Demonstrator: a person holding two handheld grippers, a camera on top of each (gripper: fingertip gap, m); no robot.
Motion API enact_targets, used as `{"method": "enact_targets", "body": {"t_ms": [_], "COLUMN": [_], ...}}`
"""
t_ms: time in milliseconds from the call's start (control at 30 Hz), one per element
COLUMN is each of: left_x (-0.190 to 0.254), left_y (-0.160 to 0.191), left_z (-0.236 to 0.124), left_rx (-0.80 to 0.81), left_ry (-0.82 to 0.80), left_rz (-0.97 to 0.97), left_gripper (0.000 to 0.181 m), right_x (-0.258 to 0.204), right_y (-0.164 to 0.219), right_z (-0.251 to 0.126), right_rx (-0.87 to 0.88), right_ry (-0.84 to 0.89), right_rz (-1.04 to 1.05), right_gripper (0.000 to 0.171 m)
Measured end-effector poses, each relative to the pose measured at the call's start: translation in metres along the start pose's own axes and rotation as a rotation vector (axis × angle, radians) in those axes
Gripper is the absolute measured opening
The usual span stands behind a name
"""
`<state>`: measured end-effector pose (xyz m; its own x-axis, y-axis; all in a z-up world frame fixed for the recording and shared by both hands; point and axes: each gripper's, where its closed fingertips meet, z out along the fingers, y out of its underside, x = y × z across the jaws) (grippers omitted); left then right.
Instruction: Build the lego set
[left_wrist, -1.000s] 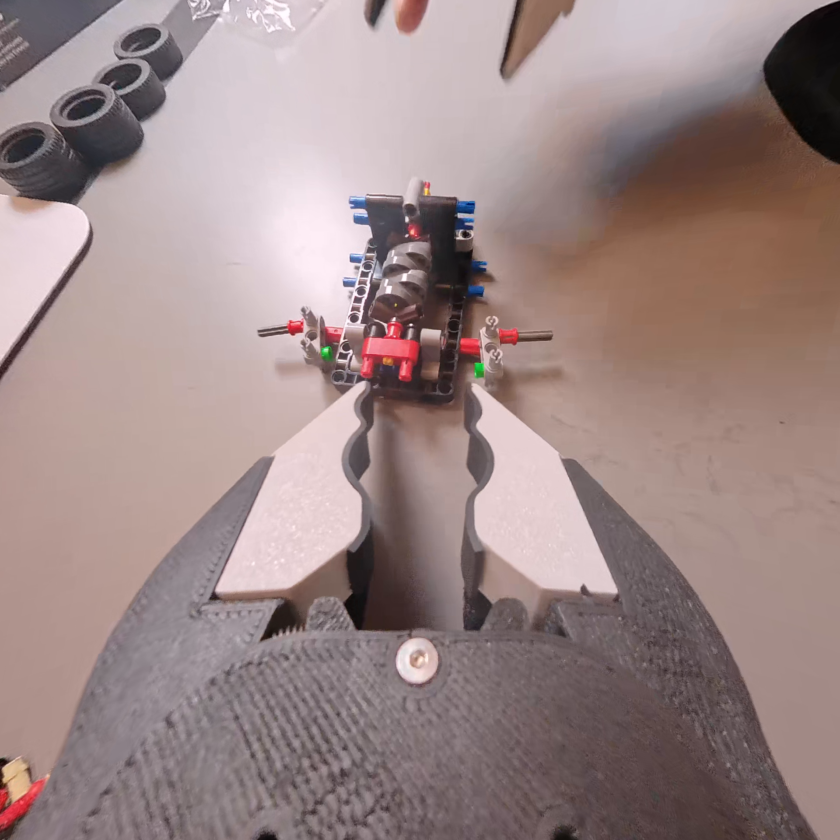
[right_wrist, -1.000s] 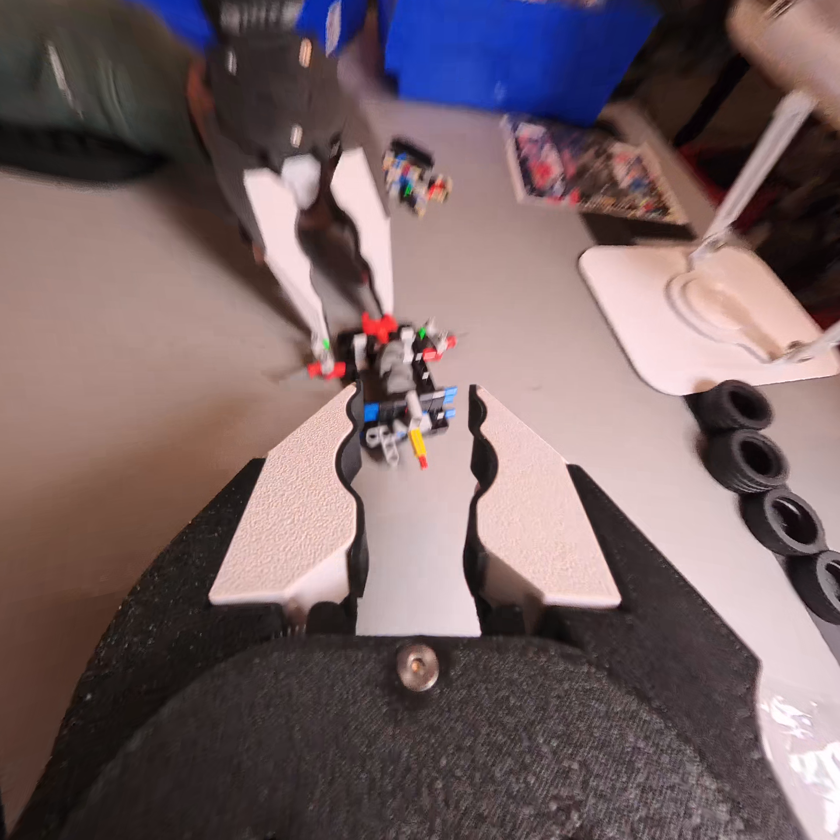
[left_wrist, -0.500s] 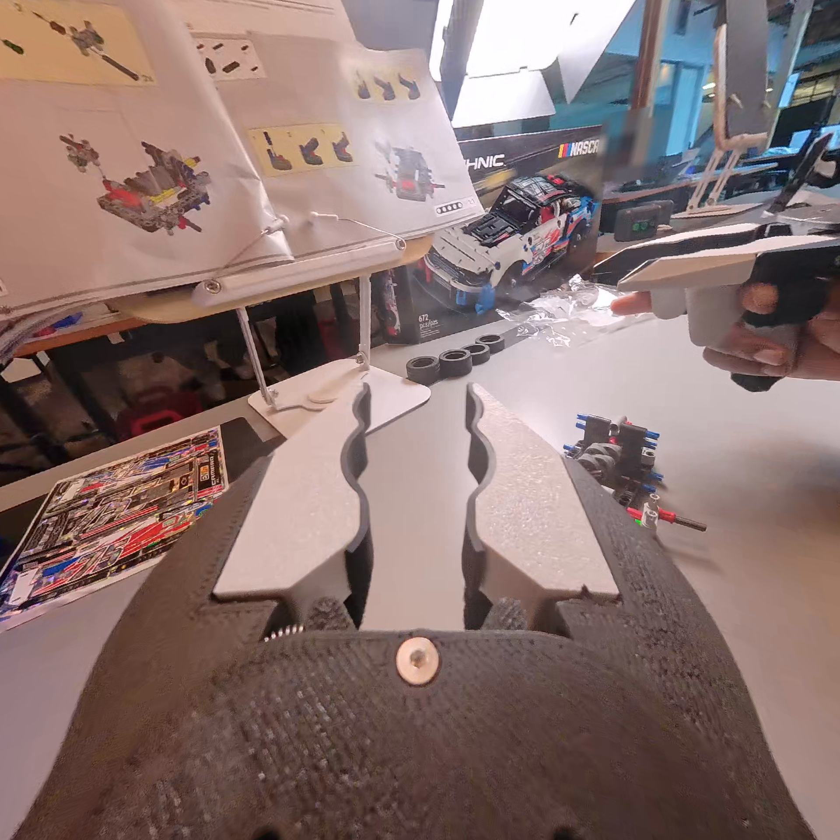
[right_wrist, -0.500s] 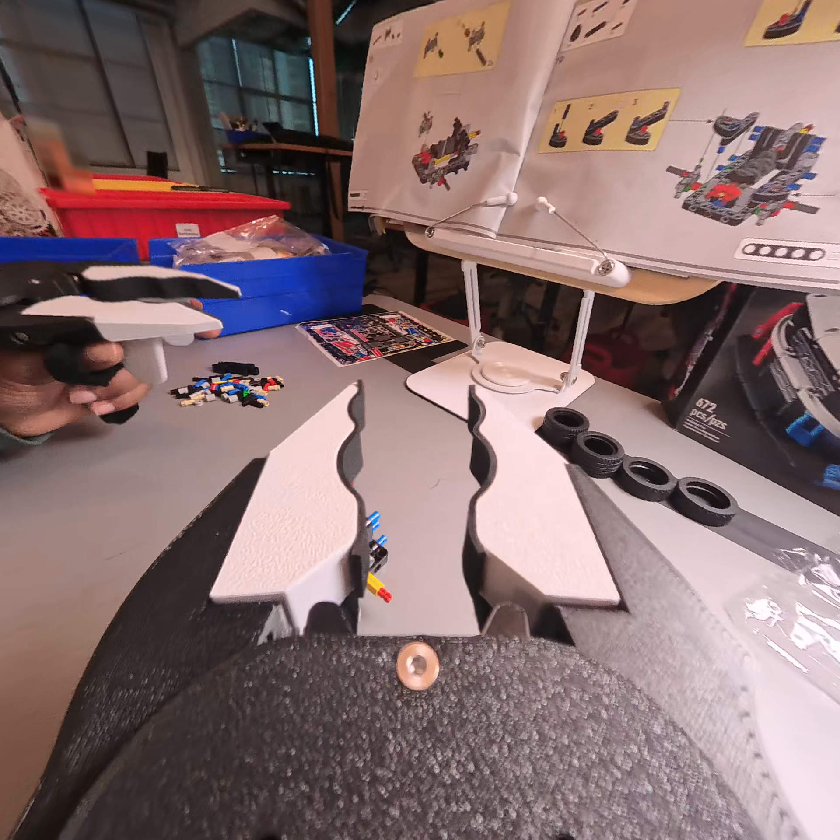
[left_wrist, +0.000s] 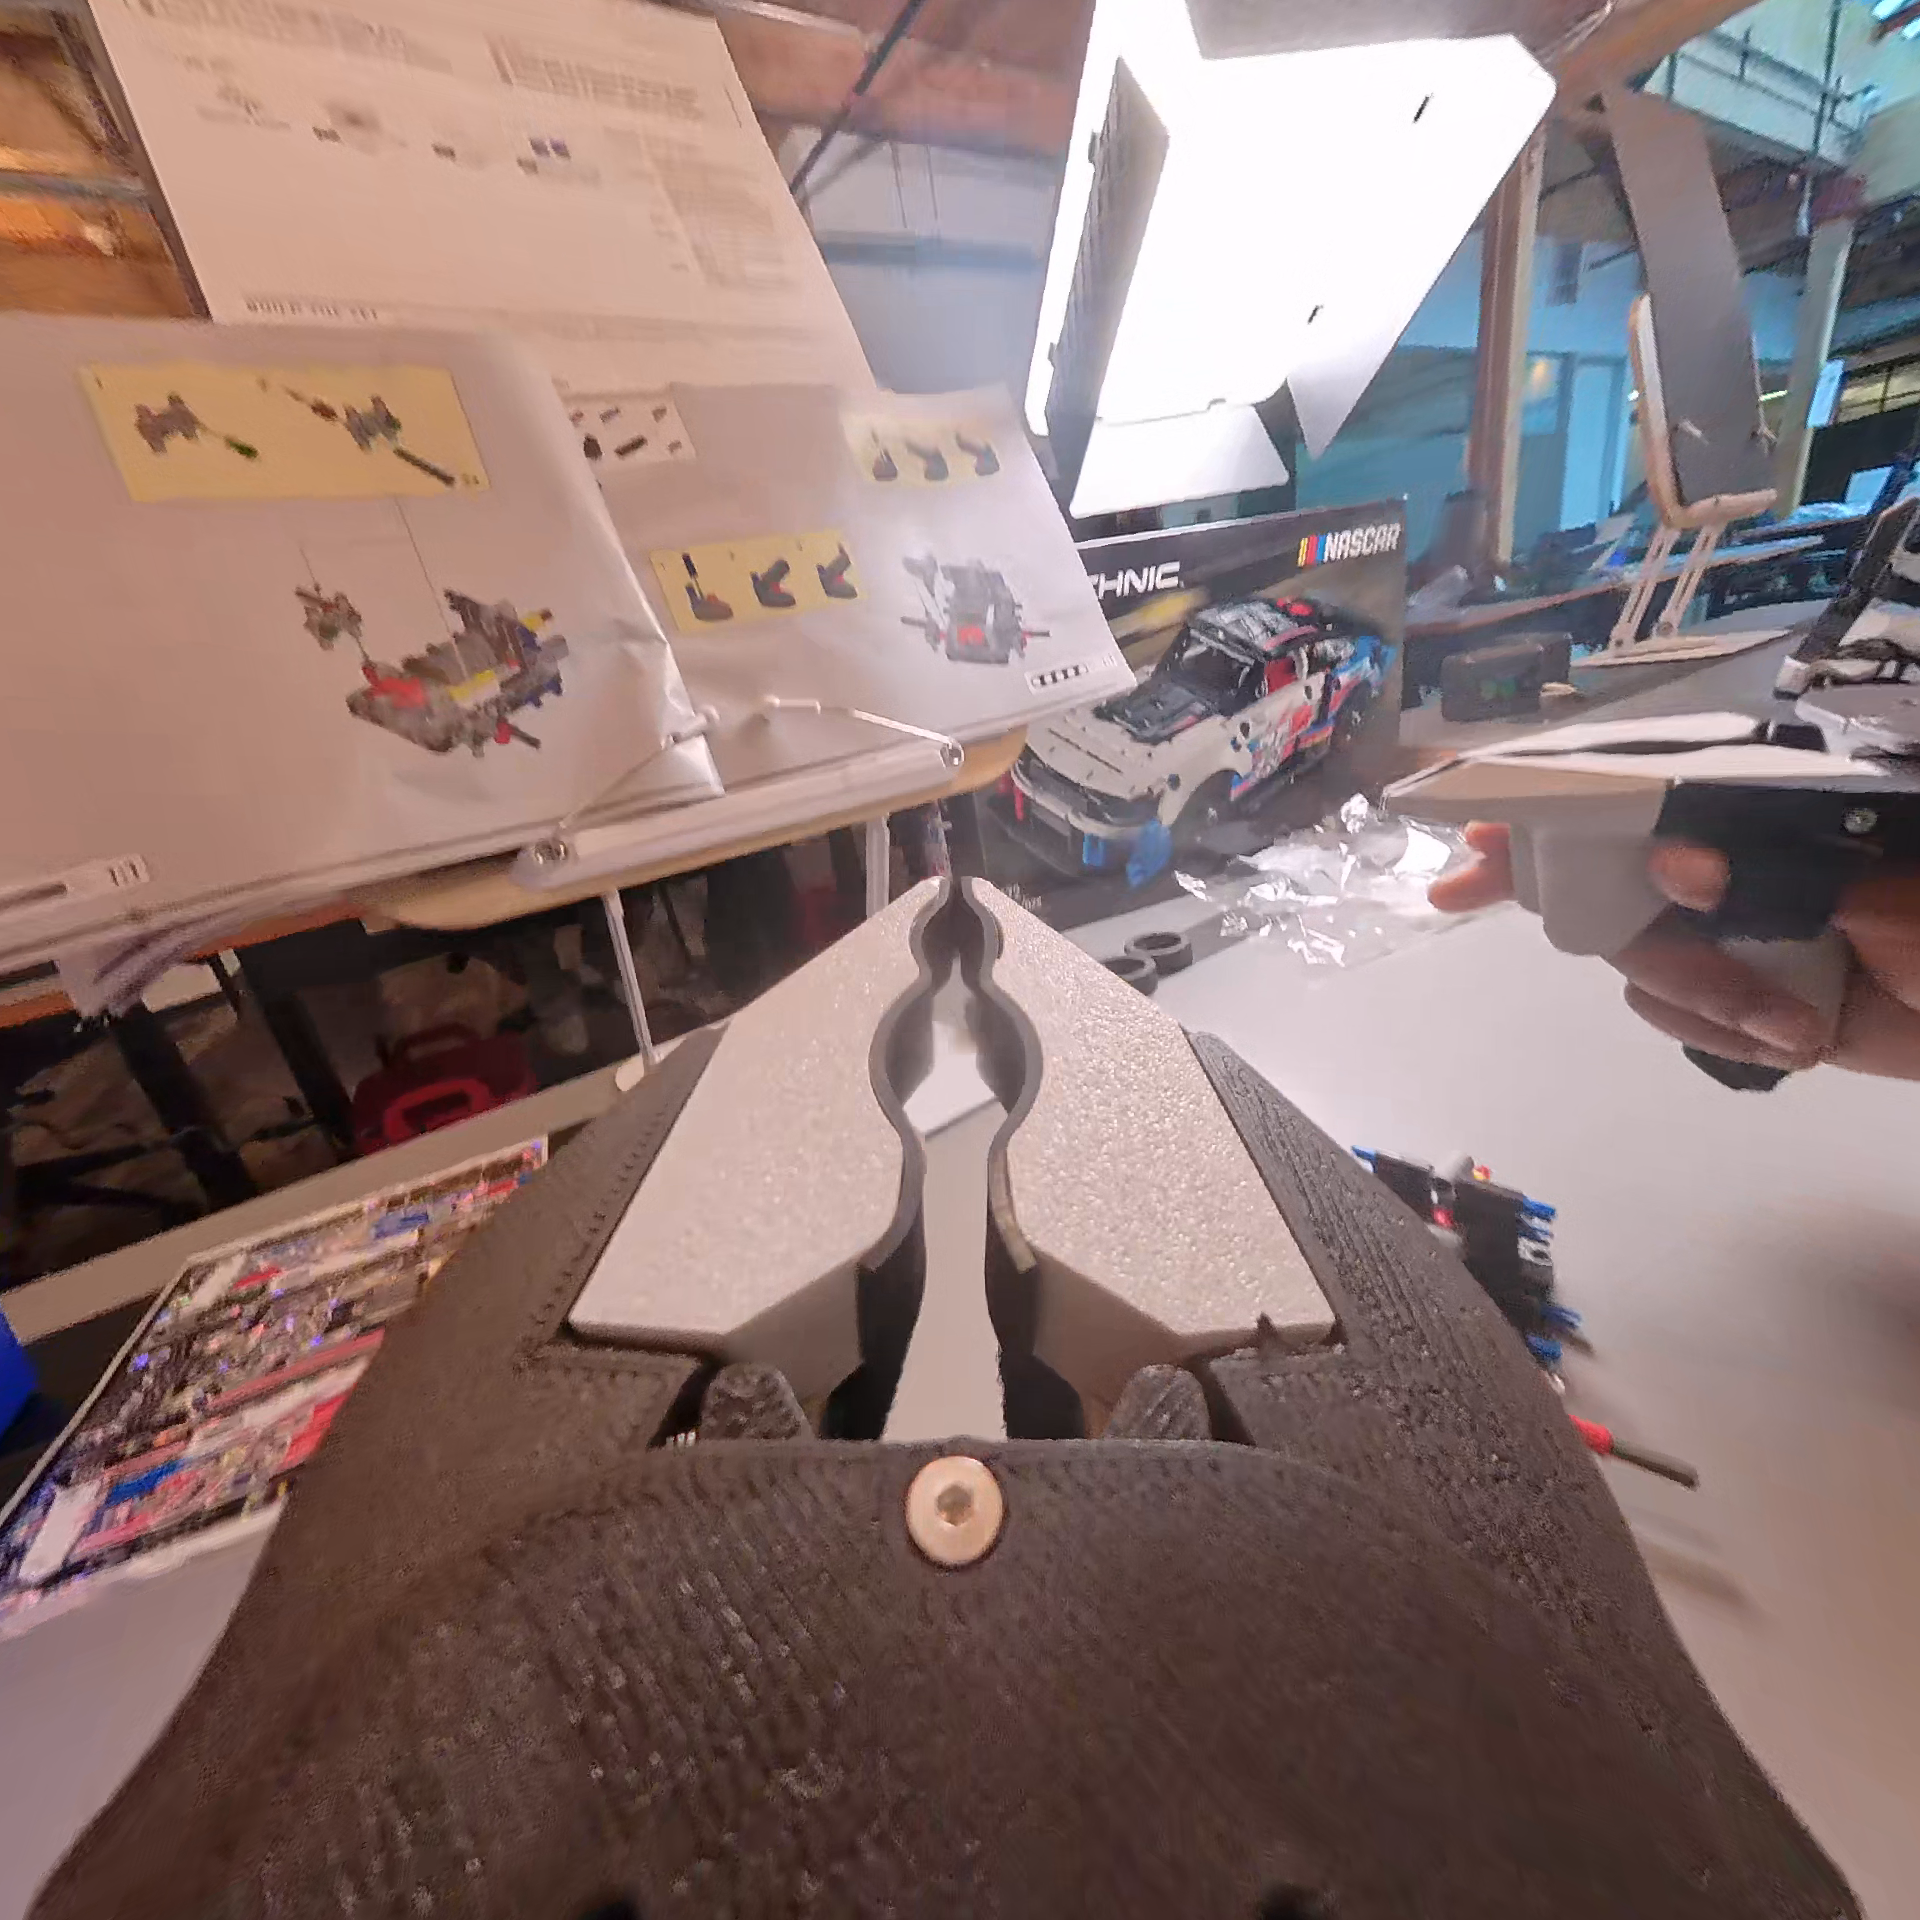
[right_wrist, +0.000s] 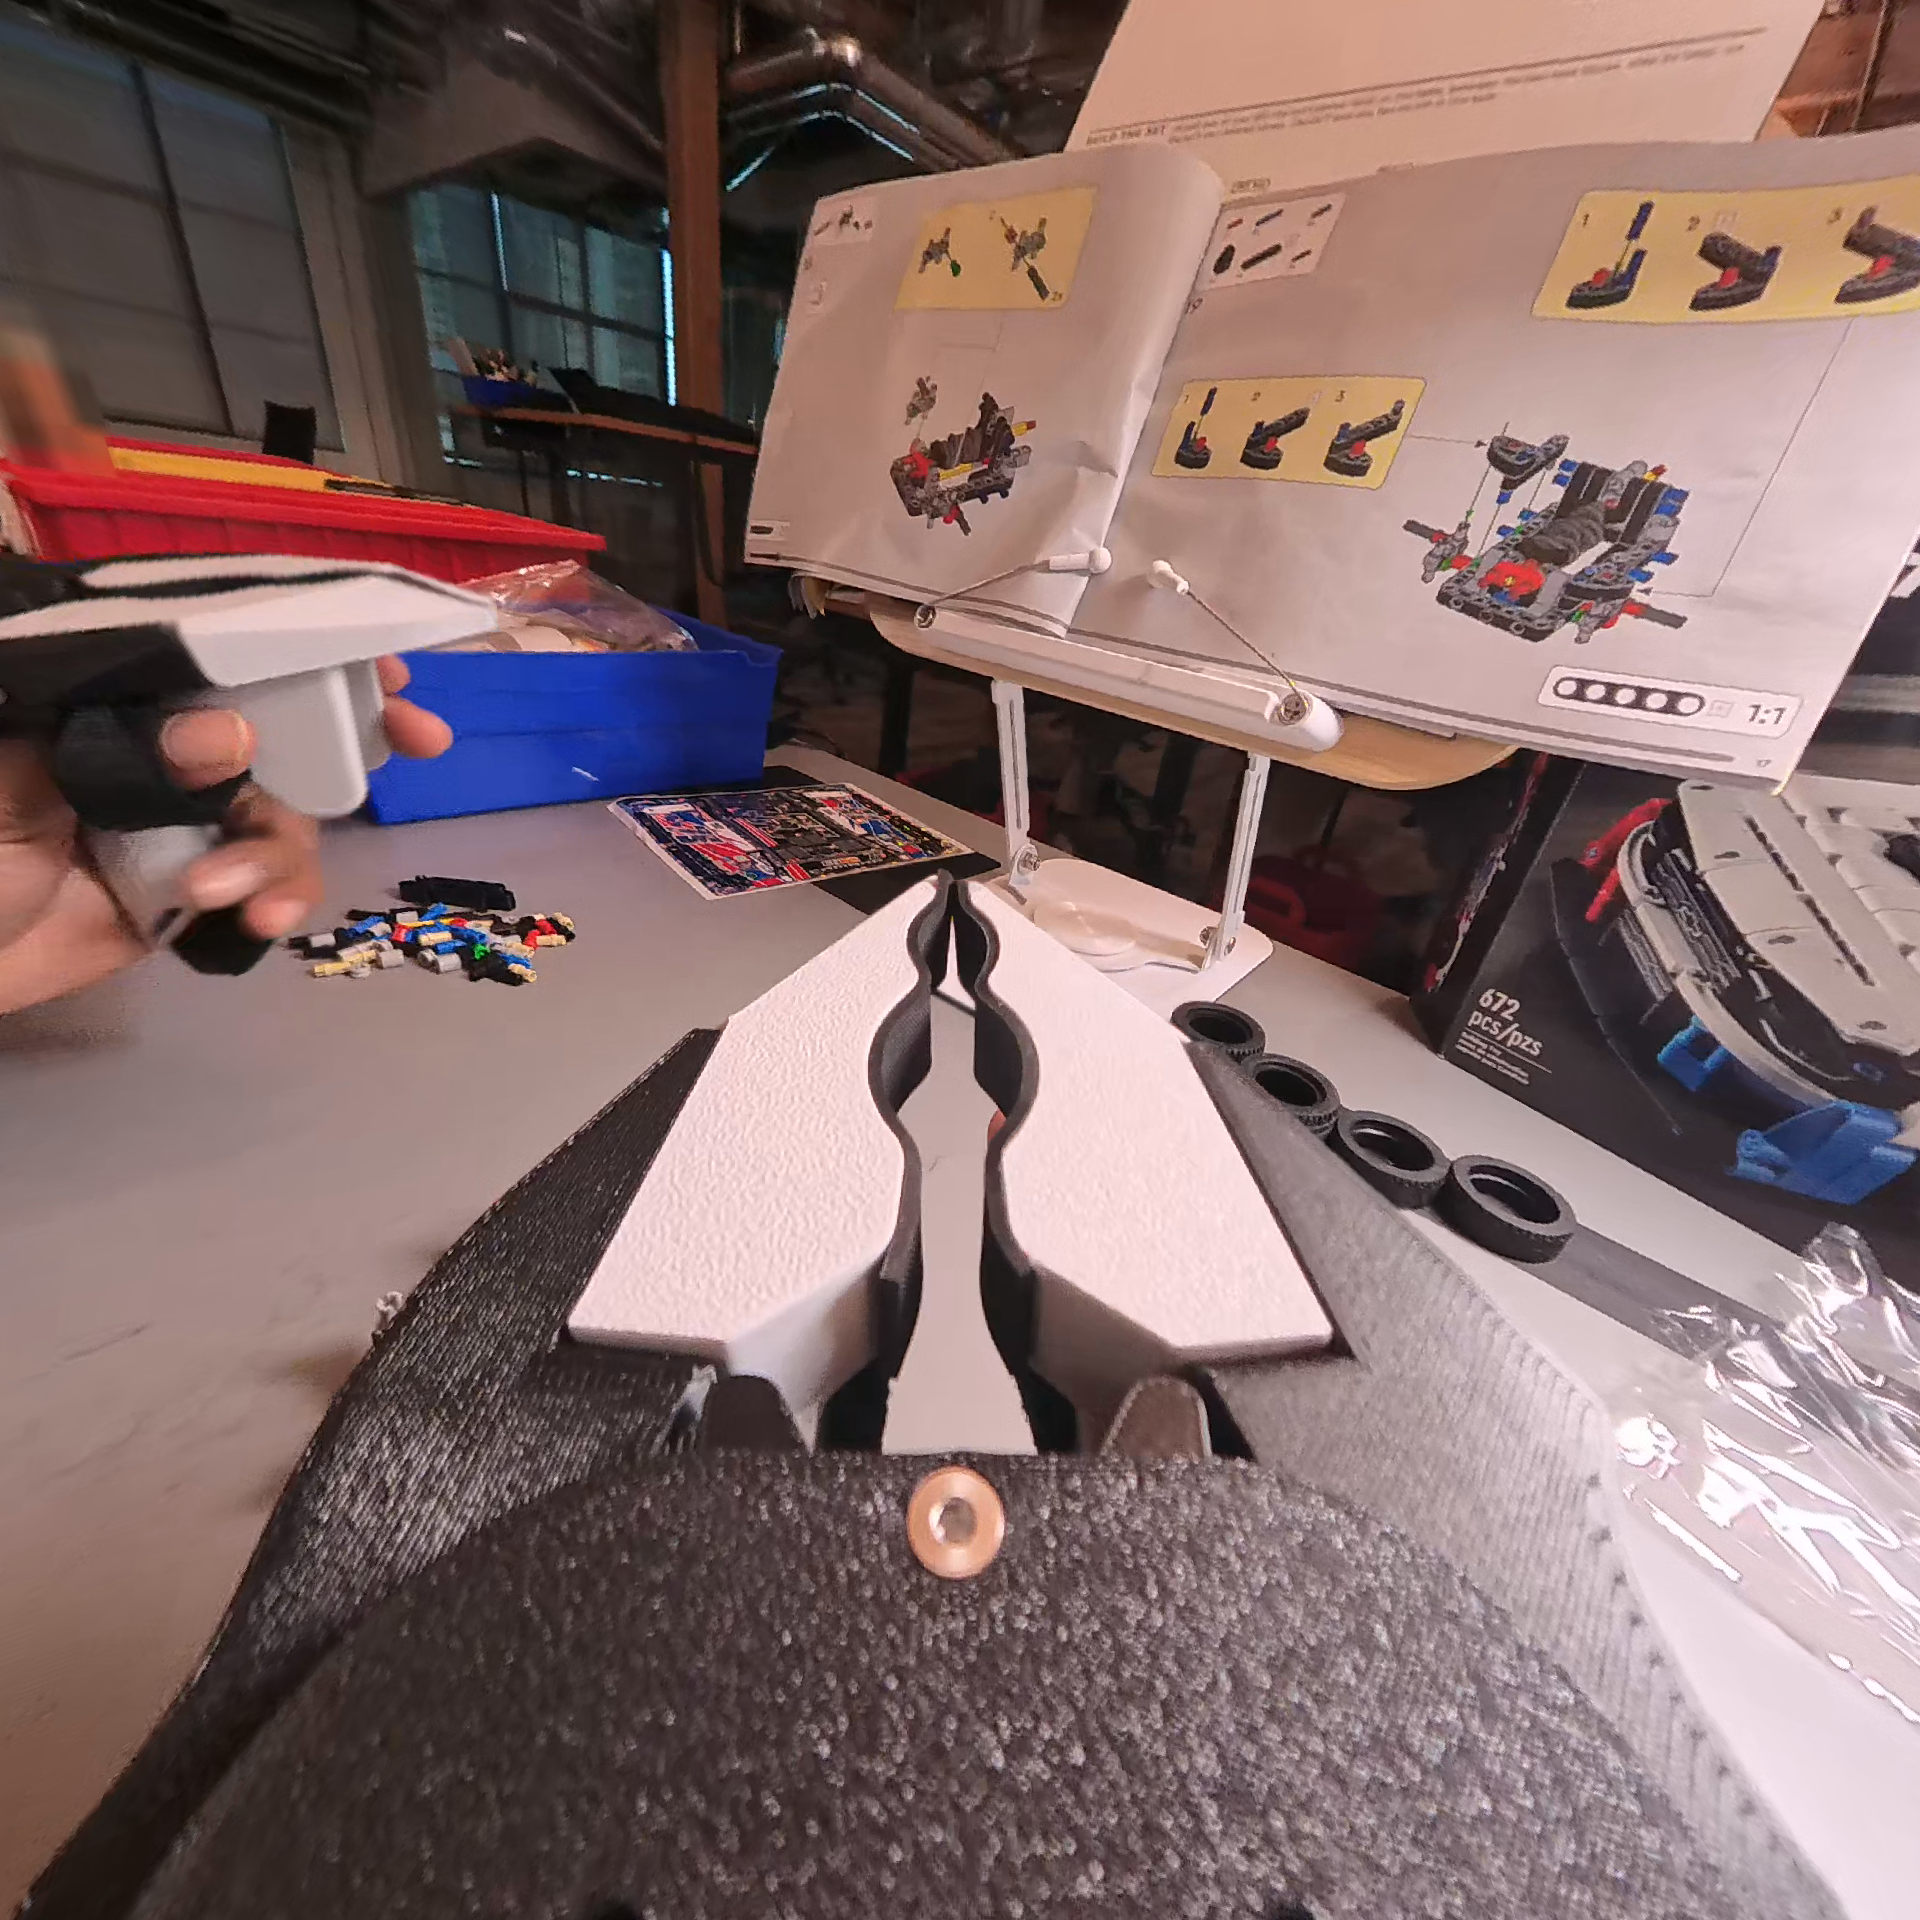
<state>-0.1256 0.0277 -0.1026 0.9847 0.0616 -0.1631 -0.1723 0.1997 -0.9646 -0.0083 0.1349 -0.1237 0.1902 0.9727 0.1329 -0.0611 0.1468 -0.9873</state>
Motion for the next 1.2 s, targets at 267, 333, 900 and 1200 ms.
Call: {"method": "enact_targets", "body": {"t_ms": [267,333,900,1200], "left_x": [-0.052,-0.065,-0.05,-0.05], "left_y": [0.001,0.015,0.057,0.06], "left_z": [0.035,0.031,0.016,0.017], "left_rx": [0.023,-0.007,-0.212,-0.213], "left_ry": [-0.124,-0.147,0.006,0.02], "left_rz": [-0.057,-0.148,-0.161,-0.201], "left_gripper": [0.0,0.0,0.005,0.001], "right_x": [0.025,0.037,0.114,0.118], "right_y": [-0.04,-0.06,-0.139,-0.138], "right_z": [0.059,0.088,0.308,0.314], "right_rx": [0.044,0.069,-0.085,-0.16], "right_ry": [0.056,0.079,0.21,0.223], "right_rz": [0.007,0.031,-0.163,-0.238], "right_gripper": [0.0,0.0,0.0,0.0]}}
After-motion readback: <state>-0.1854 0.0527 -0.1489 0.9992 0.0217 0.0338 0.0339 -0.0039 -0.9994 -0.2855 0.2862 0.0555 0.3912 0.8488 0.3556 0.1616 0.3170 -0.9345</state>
